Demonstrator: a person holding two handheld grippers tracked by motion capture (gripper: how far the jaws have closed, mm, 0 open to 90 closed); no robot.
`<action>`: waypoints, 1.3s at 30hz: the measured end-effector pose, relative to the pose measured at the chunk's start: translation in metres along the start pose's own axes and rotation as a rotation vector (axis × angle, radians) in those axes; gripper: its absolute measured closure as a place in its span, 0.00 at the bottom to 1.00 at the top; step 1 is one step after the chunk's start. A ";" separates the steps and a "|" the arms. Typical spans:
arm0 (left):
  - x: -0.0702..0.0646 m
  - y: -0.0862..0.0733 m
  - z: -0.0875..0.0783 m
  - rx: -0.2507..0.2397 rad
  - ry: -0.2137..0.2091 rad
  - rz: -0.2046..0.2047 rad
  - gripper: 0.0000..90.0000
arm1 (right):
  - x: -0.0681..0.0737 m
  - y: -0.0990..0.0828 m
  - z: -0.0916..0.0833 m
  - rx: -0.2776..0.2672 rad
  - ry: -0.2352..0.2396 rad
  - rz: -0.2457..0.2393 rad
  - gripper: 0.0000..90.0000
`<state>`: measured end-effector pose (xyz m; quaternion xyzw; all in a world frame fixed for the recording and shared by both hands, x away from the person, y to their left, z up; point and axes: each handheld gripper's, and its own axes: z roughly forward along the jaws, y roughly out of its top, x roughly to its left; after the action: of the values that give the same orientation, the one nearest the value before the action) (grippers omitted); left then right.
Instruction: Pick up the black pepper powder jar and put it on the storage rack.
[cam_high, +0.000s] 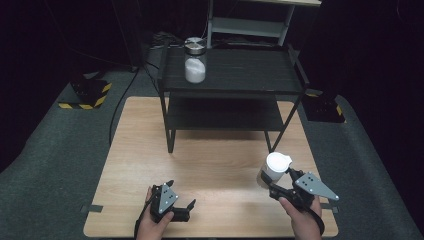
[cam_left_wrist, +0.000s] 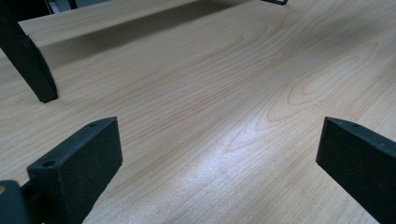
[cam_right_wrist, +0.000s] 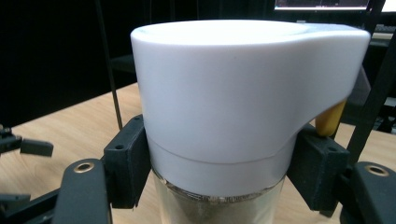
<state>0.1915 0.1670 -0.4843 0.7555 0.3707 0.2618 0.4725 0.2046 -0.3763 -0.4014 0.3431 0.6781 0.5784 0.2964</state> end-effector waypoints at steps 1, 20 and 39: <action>0.000 0.000 0.000 -0.002 -0.001 0.005 0.01 | 0.000 0.002 0.000 -0.003 -0.001 0.000 0.34; -0.003 0.001 0.001 0.005 0.007 0.016 0.01 | -0.003 0.045 0.000 -0.046 -0.020 -0.023 0.34; -0.003 0.001 0.001 0.004 0.004 0.024 0.01 | -0.002 0.102 0.012 -0.106 -0.039 -0.055 0.34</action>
<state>0.1904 0.1640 -0.4840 0.7603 0.3630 0.2683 0.4671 0.2277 -0.3608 -0.3028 0.3194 0.6497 0.5985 0.3431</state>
